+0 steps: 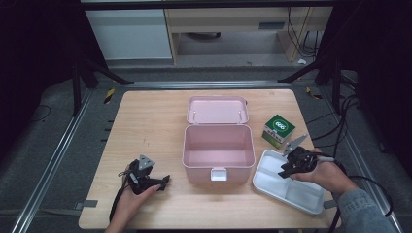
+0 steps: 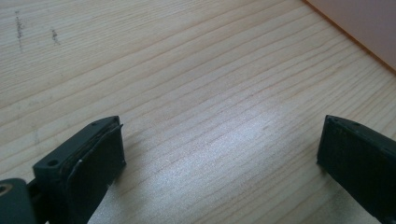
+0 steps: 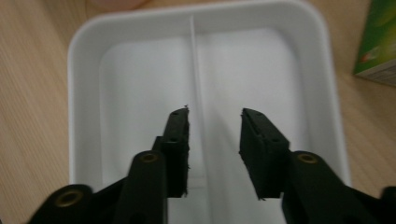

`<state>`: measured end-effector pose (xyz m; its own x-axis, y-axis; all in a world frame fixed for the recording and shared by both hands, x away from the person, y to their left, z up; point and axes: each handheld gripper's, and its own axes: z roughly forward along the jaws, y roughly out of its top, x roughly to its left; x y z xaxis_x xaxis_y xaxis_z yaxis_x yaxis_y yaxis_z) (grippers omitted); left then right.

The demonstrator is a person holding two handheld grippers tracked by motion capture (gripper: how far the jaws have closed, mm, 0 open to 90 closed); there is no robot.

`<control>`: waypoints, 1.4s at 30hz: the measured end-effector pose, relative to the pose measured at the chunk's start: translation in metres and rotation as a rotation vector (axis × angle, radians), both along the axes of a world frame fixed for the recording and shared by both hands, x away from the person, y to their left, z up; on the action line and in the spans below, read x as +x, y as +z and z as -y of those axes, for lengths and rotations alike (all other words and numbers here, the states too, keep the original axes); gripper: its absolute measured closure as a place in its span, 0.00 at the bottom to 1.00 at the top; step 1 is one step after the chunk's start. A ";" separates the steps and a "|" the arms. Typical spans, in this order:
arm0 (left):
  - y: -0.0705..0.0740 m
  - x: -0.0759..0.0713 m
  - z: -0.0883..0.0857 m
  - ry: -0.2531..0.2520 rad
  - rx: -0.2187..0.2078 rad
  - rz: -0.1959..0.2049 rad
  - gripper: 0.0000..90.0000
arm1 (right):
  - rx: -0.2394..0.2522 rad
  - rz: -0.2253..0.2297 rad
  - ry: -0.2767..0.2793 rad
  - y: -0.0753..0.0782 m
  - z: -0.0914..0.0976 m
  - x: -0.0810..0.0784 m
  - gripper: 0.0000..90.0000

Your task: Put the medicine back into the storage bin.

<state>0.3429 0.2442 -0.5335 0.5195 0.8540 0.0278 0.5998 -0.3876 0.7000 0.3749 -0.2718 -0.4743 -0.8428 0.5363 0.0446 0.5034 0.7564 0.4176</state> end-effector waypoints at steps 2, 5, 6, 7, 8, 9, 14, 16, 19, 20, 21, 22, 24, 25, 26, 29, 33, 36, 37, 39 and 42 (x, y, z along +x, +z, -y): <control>0.000 0.000 0.000 0.000 0.000 0.000 0.00 | 0.049 0.024 -0.050 0.010 0.004 0.003 0.61; 0.000 0.000 0.000 0.001 0.001 0.001 0.00 | 0.090 0.050 -0.110 0.024 0.008 0.008 0.54; 0.000 0.000 0.000 0.001 0.001 0.001 0.00 | 0.103 0.052 -0.127 0.029 0.008 0.011 0.50; 0.000 0.000 0.000 0.001 0.001 0.000 0.00 | 0.106 0.053 -0.134 0.030 0.009 0.012 0.46; 0.000 0.000 0.000 0.001 0.001 0.000 0.00 | 0.104 0.058 -0.154 0.034 0.009 0.014 0.41; 0.000 0.000 0.000 0.001 0.001 0.000 0.00 | 0.096 0.076 -0.170 0.038 0.008 0.016 0.37; 0.000 0.000 0.000 0.004 0.002 -0.001 0.00 | 0.071 0.124 -0.248 0.058 0.007 0.028 0.25; 0.000 0.000 0.000 0.004 0.001 0.000 0.00 | 0.064 0.141 -0.274 0.067 0.007 0.033 0.23; 0.000 0.000 0.000 0.005 0.000 0.000 0.00 | 0.060 0.157 -0.305 0.077 0.008 0.041 0.23; 0.000 0.000 0.000 0.005 0.000 0.000 0.00 | 0.049 0.165 -0.319 0.080 0.008 0.046 0.22; 0.000 0.000 0.000 0.005 0.000 0.000 0.00 | 0.046 0.168 -0.324 0.082 0.008 0.049 0.22; 0.000 0.000 0.000 0.005 0.000 0.000 0.00 | 0.044 0.168 -0.335 0.084 0.008 0.053 0.21; 0.000 0.000 0.000 0.006 0.000 0.000 0.00 | 0.041 0.172 -0.341 0.086 0.009 0.060 0.19; 0.000 0.000 0.000 0.005 0.001 0.000 0.00 | 0.042 0.173 -0.347 0.087 0.009 0.063 0.19; 0.000 0.000 0.000 0.005 0.001 0.000 0.00 | 0.045 0.170 -0.354 0.088 0.008 0.067 0.18; 0.000 0.000 0.001 0.008 -0.002 0.001 0.00 | 0.052 0.169 -0.343 0.090 0.006 0.077 0.13; 0.000 0.000 0.000 0.007 0.002 0.001 0.00 | 0.035 0.153 -0.331 0.089 0.003 0.092 0.09; 0.000 0.000 0.000 0.006 0.004 0.001 0.00 | 0.028 0.146 -0.332 0.085 0.001 0.101 0.09; 0.000 0.000 0.000 0.007 0.002 0.001 0.00 | 0.025 0.144 -0.331 0.084 0.000 0.103 0.09; 0.000 0.000 0.000 0.007 0.003 0.001 0.00 | 0.013 0.139 -0.329 0.081 -0.002 0.108 0.09; 0.000 0.000 0.000 0.007 0.002 0.001 0.00 | 0.009 0.129 -0.336 0.078 -0.004 0.113 0.10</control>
